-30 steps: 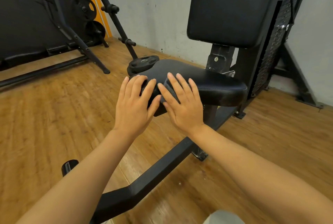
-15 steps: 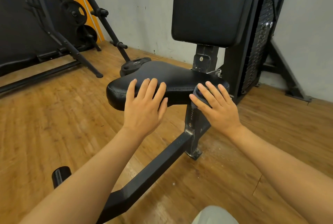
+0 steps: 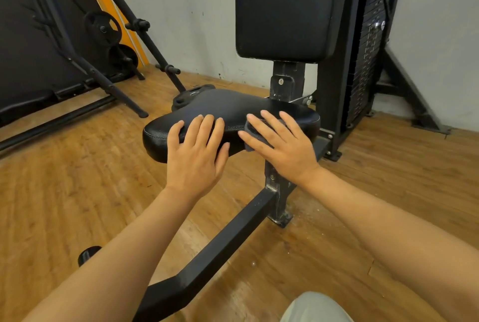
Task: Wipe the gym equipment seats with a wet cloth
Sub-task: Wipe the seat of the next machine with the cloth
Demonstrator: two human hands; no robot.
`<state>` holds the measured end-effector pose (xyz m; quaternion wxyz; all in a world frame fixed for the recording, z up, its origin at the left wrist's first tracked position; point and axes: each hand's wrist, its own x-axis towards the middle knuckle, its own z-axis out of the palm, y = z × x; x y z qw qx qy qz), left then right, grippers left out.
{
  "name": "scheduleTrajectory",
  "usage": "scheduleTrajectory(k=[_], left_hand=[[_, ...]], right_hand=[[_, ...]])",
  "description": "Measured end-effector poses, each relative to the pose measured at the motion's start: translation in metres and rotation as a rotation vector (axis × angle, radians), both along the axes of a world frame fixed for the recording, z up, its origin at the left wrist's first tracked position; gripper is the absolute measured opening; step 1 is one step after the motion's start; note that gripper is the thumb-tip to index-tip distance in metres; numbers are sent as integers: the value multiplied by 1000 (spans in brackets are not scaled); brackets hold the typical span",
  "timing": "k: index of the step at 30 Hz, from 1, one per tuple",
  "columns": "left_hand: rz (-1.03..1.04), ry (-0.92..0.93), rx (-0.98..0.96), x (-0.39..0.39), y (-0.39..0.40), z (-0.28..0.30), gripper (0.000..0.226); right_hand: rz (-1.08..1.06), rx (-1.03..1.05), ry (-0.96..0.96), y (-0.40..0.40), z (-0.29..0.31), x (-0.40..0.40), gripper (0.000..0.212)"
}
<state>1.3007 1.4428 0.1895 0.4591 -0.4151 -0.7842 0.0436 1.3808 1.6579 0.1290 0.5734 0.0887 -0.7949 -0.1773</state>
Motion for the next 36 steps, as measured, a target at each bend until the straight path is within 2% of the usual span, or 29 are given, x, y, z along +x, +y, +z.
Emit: scheduleTrajectory(k=[3, 8, 10, 14, 16, 19, 25, 28, 33, 36], left_hand=[[17, -35, 11, 3, 3, 1, 49], [73, -91, 16, 10, 9, 1, 52], [96, -118, 50, 14, 14, -2, 52], [112, -138, 79, 18, 21, -5, 51], [117, -123, 79, 17, 21, -5, 50], [128, -74, 89, 14, 21, -8, 48], [106, -21, 129, 11, 24, -13, 47], [107, -20, 134, 12, 26, -16, 48], [117, -32, 132, 11, 27, -15, 48], [105, -54, 123, 13, 25, -15, 49]], right_hand=[[-31, -33, -33, 34, -20, 23, 57], [68, -315, -138, 71, -42, 45, 49], [139, -354, -170, 75, -46, 41, 47], [245, -447, -112, 60, -46, 29, 56], [200, -414, -68, 46, -38, 24, 52], [116, -179, -1, 23, -19, 14, 40], [153, 92, 67, 23, -8, 2, 39], [176, 60, 94, 57, -26, 10, 46], [278, -28, -57, 100, -44, 17, 53], [325, -54, -72, 100, -44, 14, 54]])
